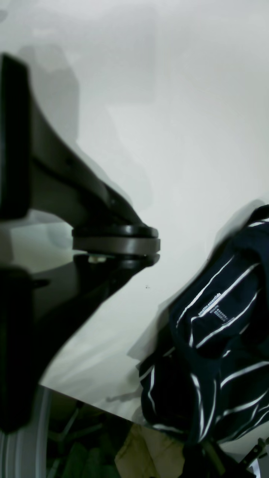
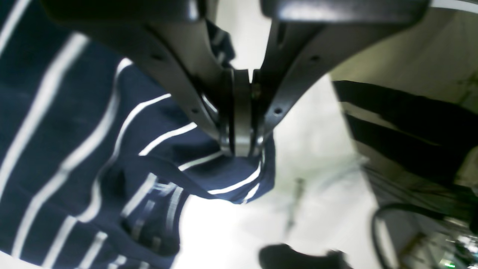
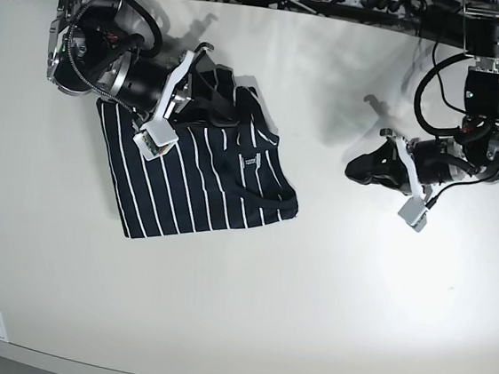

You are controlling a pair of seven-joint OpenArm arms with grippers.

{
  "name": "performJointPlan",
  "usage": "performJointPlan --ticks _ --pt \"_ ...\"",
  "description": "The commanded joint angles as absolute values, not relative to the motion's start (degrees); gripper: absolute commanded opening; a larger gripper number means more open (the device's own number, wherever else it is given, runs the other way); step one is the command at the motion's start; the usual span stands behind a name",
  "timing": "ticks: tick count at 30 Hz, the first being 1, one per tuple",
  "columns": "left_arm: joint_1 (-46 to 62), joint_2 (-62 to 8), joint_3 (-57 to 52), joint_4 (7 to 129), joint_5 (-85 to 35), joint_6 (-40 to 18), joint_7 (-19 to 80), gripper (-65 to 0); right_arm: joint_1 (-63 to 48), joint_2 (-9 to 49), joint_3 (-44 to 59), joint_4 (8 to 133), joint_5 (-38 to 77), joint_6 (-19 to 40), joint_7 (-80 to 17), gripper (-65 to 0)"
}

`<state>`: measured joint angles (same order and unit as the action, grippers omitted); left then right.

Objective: Fold the T-shirt properly
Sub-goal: 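Smooth and tuck the folded bundle with the right gripper, then grasp the bundle's sides with both grippers and rotate it square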

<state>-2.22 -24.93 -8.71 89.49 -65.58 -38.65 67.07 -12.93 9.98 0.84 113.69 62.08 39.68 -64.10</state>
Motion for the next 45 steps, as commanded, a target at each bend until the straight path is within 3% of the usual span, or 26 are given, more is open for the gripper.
performJointPlan --ticks 1,15,16,20,22,26,27,28,30,31,35,37,45 --pt "-3.0 -25.7 -9.2 90.3 -66.7 -39.5 66.0 -65.0 -12.9 10.2 1.0 114.6 64.8 40.0 -63.8 -65.0" --pt "-3.0 -25.7 -9.2 90.3 -67.6 -39.5 66.0 -65.0 -15.9 10.2 1.0 114.6 70.3 40.0 -73.5 -65.0" --pt "-3.0 -25.7 -9.2 90.3 -68.0 -39.5 66.0 -65.0 -15.8 10.2 1.0 114.6 73.0 40.0 -75.4 -60.2" --pt "-3.0 -25.7 -9.2 90.3 -70.7 -39.5 66.0 -65.0 -13.6 10.2 1.0 115.1 85.0 40.0 -80.0 -28.5" --pt "-3.2 -25.7 -9.2 90.3 -71.2 -39.5 66.0 -65.0 -12.3 10.6 1.0 115.8 85.0 40.0 -80.0 -23.9" --pt "-3.7 -25.8 -9.2 90.3 -72.7 -40.0 66.5 -65.0 -7.4 10.5 1.1 119.0 85.0 40.0 -80.0 -25.4" --pt "-3.7 -25.7 -9.2 90.3 -74.2 -40.0 66.5 -65.0 -5.8 10.5 1.1 119.5 85.0 40.0 -80.0 -29.6" --pt "-3.7 -25.7 -9.2 90.3 -76.0 -40.0 67.1 -65.0 -4.3 10.5 1.1 119.8 85.0 40.0 -80.0 -38.1" --pt "-3.9 -25.8 -9.2 90.7 -80.6 -40.0 69.4 -65.0 -1.6 10.5 1.1 119.9 84.4 40.0 -80.0 -63.7" --pt "-4.1 -26.0 -9.2 91.2 -82.7 -40.0 70.9 -65.0 -0.5 10.5 1.1 119.9 78.8 40.0 -79.8 -65.0" --pt "-5.3 -26.1 -9.2 95.2 -85.0 -40.0 75.4 -65.0 2.6 10.7 1.1 119.8 54.2 40.0 -61.7 -65.0" --pt "-5.6 -25.5 -9.0 99.2 -85.0 -40.0 76.4 -65.0 3.9 11.1 1.1 118.5 47.0 40.0 -55.9 -65.0" --pt "-5.4 -23.6 3.7 110.6 -81.7 -40.0 77.0 -65.0 16.1 12.7 -0.5 97.6 43.0 40.0 -53.1 -65.0"
